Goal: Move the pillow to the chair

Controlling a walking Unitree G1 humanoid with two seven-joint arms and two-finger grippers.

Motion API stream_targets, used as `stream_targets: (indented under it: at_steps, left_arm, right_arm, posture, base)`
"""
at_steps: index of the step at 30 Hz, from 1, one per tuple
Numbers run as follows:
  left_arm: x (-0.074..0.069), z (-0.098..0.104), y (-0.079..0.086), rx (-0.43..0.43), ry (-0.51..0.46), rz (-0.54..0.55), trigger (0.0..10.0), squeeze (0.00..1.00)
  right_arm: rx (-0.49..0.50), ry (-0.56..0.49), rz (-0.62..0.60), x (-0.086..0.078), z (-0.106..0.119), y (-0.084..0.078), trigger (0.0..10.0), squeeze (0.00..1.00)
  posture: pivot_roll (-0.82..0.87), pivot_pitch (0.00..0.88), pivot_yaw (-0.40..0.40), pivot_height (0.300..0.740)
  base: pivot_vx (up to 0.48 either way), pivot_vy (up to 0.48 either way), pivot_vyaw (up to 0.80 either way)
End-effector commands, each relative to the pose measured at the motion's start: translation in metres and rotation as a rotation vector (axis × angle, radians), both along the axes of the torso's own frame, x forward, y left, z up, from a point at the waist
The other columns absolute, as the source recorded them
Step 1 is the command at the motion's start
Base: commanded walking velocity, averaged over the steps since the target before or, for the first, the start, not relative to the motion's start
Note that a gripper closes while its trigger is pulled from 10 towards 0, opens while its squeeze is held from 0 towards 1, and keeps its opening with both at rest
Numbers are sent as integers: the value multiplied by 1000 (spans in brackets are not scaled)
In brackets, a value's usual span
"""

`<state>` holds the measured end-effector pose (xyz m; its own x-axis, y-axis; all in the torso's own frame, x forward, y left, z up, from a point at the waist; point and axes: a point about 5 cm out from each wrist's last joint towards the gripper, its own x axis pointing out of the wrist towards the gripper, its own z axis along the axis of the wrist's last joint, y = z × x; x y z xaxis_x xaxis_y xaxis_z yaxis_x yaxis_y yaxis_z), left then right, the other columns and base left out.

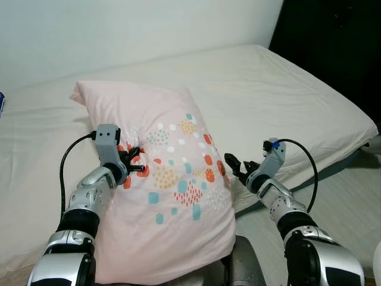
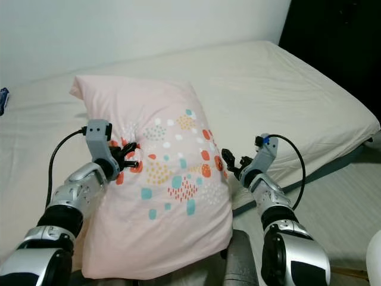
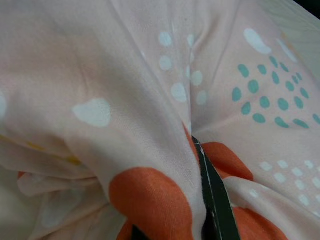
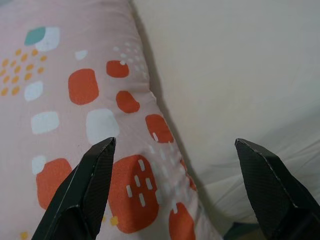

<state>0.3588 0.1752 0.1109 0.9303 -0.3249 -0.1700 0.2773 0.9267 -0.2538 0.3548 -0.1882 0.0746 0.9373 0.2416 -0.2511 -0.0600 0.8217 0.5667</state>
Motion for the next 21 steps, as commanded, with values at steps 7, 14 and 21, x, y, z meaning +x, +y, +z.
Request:
stream_targets:
  at_steps: [7,14,21]
  left_arm:
    - [-9,-1,-11,4,10,-11,0,0]
    - [-10,-1,-13,12,10,-3,0,0]
    - [-11,4,-20,26,3,-30,0,0]
  right_arm:
    - [140,5,73,1,2,10,10000,0]
    - [171,33,215,-2,-1,29,10000,0]
    - [106,120,372,-10,-13,54,10000,0]
  posture:
    - [-56,136,-38,574]
    - [-53,139,-37,574]
    - [-37,167,-26,574]
  base:
    - [0,0,0]
    - [0,0,0]
    - [0,0,0]
